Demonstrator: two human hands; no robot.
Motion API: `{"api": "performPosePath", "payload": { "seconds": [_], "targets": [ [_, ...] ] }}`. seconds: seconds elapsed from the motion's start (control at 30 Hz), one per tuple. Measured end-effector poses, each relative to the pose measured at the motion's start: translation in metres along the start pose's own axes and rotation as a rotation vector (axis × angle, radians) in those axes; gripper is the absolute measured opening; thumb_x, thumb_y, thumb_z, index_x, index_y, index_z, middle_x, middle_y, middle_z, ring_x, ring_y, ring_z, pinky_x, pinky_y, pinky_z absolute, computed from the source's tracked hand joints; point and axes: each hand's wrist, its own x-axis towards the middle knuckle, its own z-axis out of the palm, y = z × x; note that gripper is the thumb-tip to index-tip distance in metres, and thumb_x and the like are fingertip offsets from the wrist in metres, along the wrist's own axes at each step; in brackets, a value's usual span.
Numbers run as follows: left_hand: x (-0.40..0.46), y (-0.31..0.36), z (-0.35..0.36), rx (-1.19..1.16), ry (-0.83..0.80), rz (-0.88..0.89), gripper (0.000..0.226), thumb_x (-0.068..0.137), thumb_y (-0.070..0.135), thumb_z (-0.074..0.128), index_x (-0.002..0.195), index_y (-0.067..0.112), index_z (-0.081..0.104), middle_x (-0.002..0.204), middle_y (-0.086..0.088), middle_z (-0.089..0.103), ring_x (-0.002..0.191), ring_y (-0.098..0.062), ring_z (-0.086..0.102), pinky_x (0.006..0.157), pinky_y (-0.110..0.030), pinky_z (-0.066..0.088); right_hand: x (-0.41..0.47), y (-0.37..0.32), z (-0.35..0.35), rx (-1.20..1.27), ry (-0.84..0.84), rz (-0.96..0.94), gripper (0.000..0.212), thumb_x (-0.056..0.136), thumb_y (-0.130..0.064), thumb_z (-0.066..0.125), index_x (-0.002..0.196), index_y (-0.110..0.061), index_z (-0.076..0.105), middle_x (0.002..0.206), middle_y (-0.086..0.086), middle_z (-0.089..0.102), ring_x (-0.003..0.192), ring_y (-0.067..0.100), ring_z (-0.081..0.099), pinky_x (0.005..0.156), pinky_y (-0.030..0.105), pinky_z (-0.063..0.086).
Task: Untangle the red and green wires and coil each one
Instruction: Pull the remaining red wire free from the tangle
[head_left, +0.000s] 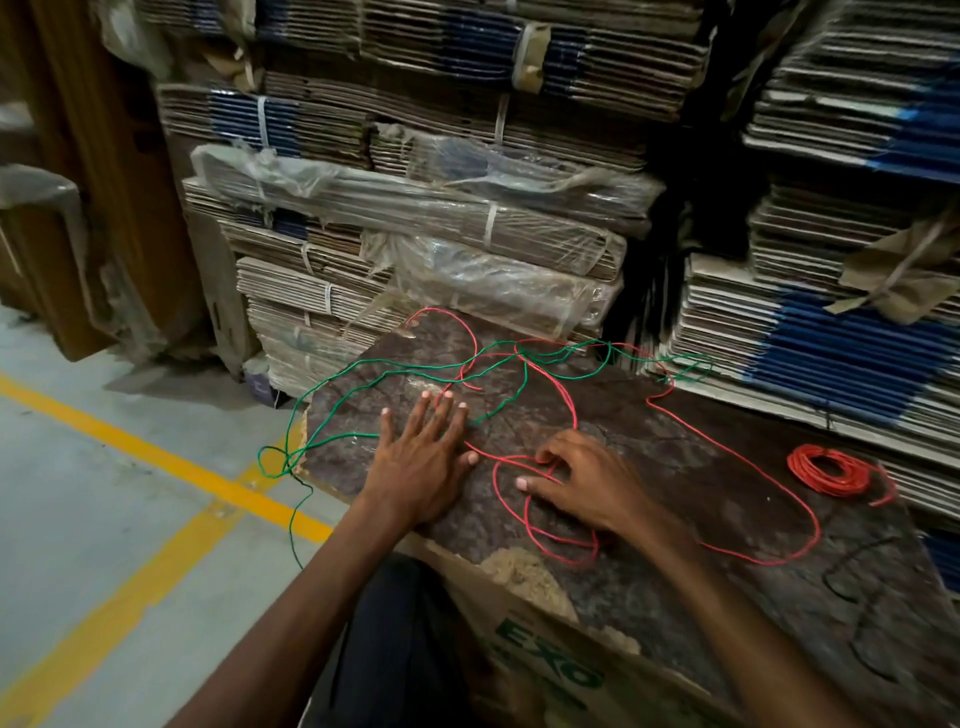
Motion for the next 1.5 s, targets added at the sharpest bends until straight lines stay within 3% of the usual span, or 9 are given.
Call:
{"api": "performPosePath", "payload": {
  "seconds": [0.2, 0.33, 0.47, 0.6, 0.8, 0.93, 1.07, 1.2, 1.5],
  "targets": [
    [0.013, -0.003, 0.004, -0.021, -0.042, -0.03, 0.102, 0.069, 0.073, -0.012, 0.155, 0.02, 0.003, 0.164, -0.001, 0.0, 0.15, -0.022, -0.006, 0.115, -0.061, 0.005, -0.04, 0.055, -0.022, 0.037, -0.037, 0.029, 0.046, 0.07, -0.074, 0.056, 0.083, -0.03, 0.059, 0.088, -0.015, 0.056, 0.082, 0.005, 0.053, 0.072, 0.023, 0.04],
    [0.019, -0.006, 0.009, -0.027, -0.05, -0.042, 0.105, 0.069, 0.075, -0.01, 0.155, 0.017, 0.006, 0.164, -0.003, 0.001, 0.15, -0.024, -0.006, 0.115, -0.061, 0.006, -0.061, 0.081, -0.04, 0.04, -0.058, 0.091, 0.036, 0.071, -0.061, 0.072, 0.081, -0.027, 0.064, 0.094, -0.013, 0.061, 0.09, 0.006, 0.059, 0.082, 0.03, 0.048],
    [0.021, -0.005, 0.007, -0.041, -0.07, -0.065, 0.104, 0.074, 0.078, -0.005, 0.155, 0.013, 0.008, 0.164, -0.003, 0.001, 0.15, -0.023, -0.008, 0.115, -0.061, 0.004, -0.07, 0.095, -0.054, 0.071, -0.083, 0.178, 0.06, 0.058, -0.085, 0.061, 0.062, -0.025, 0.063, 0.096, -0.019, 0.063, 0.091, -0.007, 0.06, 0.081, 0.026, 0.048],
    [0.022, -0.003, 0.003, -0.04, -0.082, -0.082, 0.087, 0.093, 0.07, 0.02, 0.155, 0.011, 0.006, 0.164, -0.004, -0.001, 0.15, -0.023, -0.009, 0.116, -0.06, 0.003, -0.069, 0.101, -0.059, -0.009, -0.03, 0.242, 0.068, 0.062, -0.093, 0.046, 0.062, -0.028, 0.064, 0.071, -0.017, 0.065, 0.066, -0.003, 0.06, 0.065, 0.033, 0.051],
    [0.024, 0.007, -0.001, -0.026, -0.099, -0.068, 0.087, 0.092, 0.07, 0.02, 0.155, 0.011, 0.004, 0.164, -0.005, -0.002, 0.15, -0.024, -0.011, 0.116, -0.06, 0.004, -0.044, 0.07, -0.057, -0.066, 0.147, 0.149, 0.03, 0.082, -0.061, 0.061, 0.074, -0.032, 0.068, 0.074, -0.013, 0.06, 0.073, 0.011, 0.059, 0.061, 0.028, 0.04],
    [0.024, 0.009, 0.005, -0.029, -0.093, -0.067, 0.086, 0.093, 0.069, 0.019, 0.155, 0.011, 0.006, 0.164, -0.004, -0.001, 0.15, -0.023, -0.011, 0.116, -0.06, 0.005, -0.01, 0.033, -0.041, 0.033, 0.183, 0.065, 0.039, 0.078, -0.064, 0.053, 0.082, -0.029, 0.071, 0.086, -0.008, 0.069, 0.083, 0.014, 0.064, 0.072, 0.034, 0.051],
    [0.024, 0.007, 0.009, -0.017, -0.078, -0.06, 0.078, 0.096, 0.063, 0.016, 0.155, 0.012, 0.007, 0.164, -0.004, 0.0, 0.15, -0.024, -0.01, 0.115, -0.062, 0.004, 0.025, -0.002, -0.015, -0.001, 0.079, 0.055, 0.043, 0.079, -0.063, 0.059, 0.103, -0.029, 0.069, 0.102, -0.005, 0.067, 0.099, 0.019, 0.062, 0.079, 0.035, 0.051],
    [0.021, 0.004, 0.01, -0.004, -0.087, -0.021, 0.095, 0.077, 0.07, -0.01, 0.155, 0.016, 0.003, 0.164, -0.001, -0.002, 0.15, -0.023, -0.01, 0.115, -0.061, 0.003, 0.046, -0.012, 0.001, -0.002, -0.007, 0.07, 0.049, 0.083, -0.055, 0.061, 0.126, -0.032, 0.06, 0.12, -0.002, 0.061, 0.114, 0.021, 0.057, 0.088, 0.033, 0.046],
    [0.021, -0.003, 0.019, -0.077, -0.132, -0.016, 0.099, 0.076, 0.075, -0.008, 0.155, 0.016, 0.003, 0.164, -0.001, -0.004, 0.15, -0.021, -0.011, 0.115, -0.062, 0.001, 0.024, 0.004, 0.001, -0.041, 0.029, 0.019, 0.028, 0.076, -0.044, 0.056, 0.091, -0.029, 0.074, 0.099, -0.007, 0.071, 0.095, 0.019, 0.065, 0.073, 0.03, 0.048]
  ]
}}
